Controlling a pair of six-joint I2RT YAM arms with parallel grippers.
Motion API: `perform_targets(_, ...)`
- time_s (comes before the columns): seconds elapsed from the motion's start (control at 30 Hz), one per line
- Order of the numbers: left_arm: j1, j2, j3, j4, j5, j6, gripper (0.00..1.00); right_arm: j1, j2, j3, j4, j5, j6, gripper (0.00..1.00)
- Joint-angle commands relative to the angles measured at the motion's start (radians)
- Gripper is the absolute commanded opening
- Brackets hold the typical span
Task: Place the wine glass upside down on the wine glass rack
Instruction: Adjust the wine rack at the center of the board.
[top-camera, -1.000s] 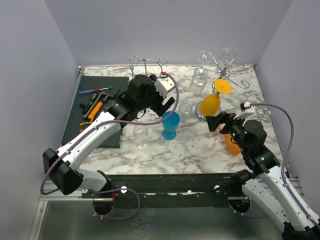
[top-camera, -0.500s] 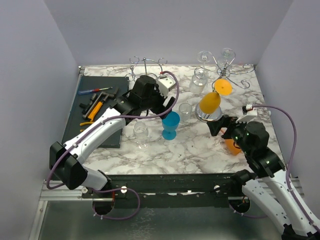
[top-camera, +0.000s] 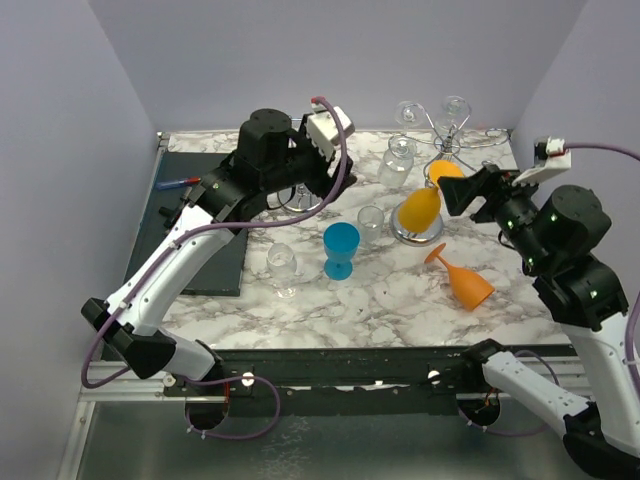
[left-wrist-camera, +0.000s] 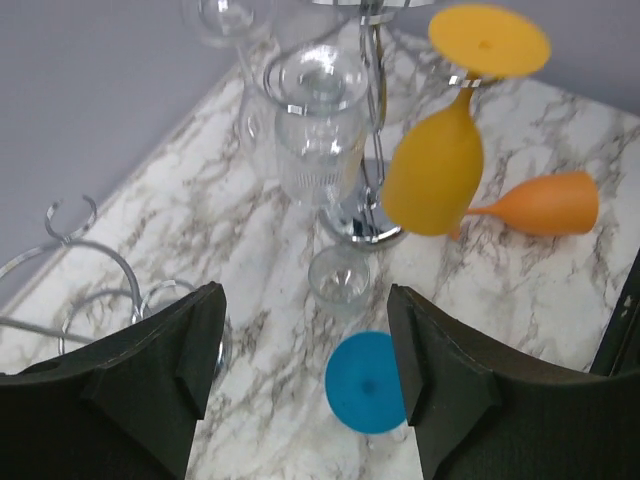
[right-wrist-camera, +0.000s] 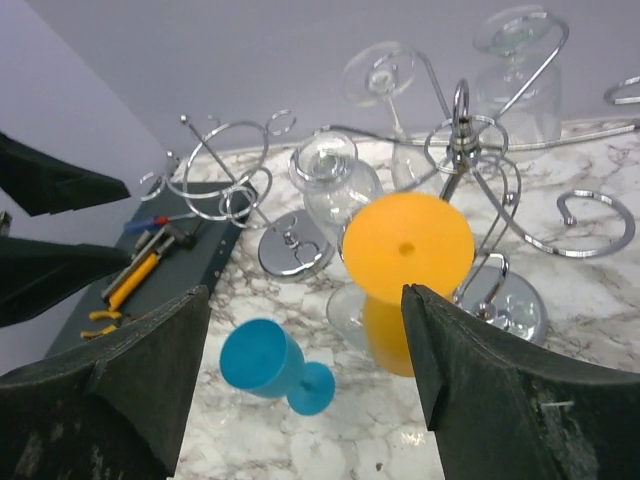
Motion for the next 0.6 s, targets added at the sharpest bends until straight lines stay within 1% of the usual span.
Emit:
perform_targets(0.0, -0.002, 0.019, 0.152, 0.019, 0.110, -0.002, 0.71, -0.001, 0.135, 0.138, -0.063, 0.115, -0.041, 0.79)
perform_targets(0.03, -0.003, 0.039, 0.188, 0.027, 0.113, -0.009, 0.70, -0.001, 0.173, 0.165, -0.060, 0.145, -0.048, 0.77)
perform_targets(0.07, -0.003, 0.068, 0.233, 0.030, 0.111, -0.014, 0.70, -0.001, 0.224, 0.199, -0.055, 0.180, -0.063, 0.77)
perform_targets(0.13, -0.004, 0.118, 0.308, 0.028, 0.104, -0.020, 0.70, -0.002, 0.306, 0.264, -0.038, 0.238, -0.098, 0.80)
perform_targets(0.23, -0.003, 0.171, 0.389, 0.030, 0.098, -0.014, 0.69, -0.015, 0.393, 0.354, -0.002, 0.297, -0.144, 0.80)
perform_targets(0.27, -0.004, 0.186, 0.412, 0.033, 0.100, -0.017, 0.69, -0.034, 0.408, 0.371, 0.009, 0.294, -0.145, 0.80)
perform_targets(0.33, -0.003, 0.221, 0.463, 0.037, 0.113, -0.030, 0.68, -0.105, 0.435, 0.404, 0.023, 0.243, -0.136, 0.80)
perform_targets(0.47, -0.006, 0.301, 0.557, 0.045, 0.146, -0.077, 0.65, -0.338, 0.500, 0.442, 0.015, 0.026, -0.060, 0.78)
perform_targets(0.5, -0.007, 0.314, 0.572, 0.048, 0.150, -0.077, 0.64, -0.386, 0.510, 0.442, 0.018, -0.002, -0.053, 0.78)
perform_targets(0.57, -0.014, 0.337, 0.592, 0.056, 0.152, -0.070, 0.64, -0.424, 0.519, 0.430, 0.034, -0.028, -0.042, 0.76)
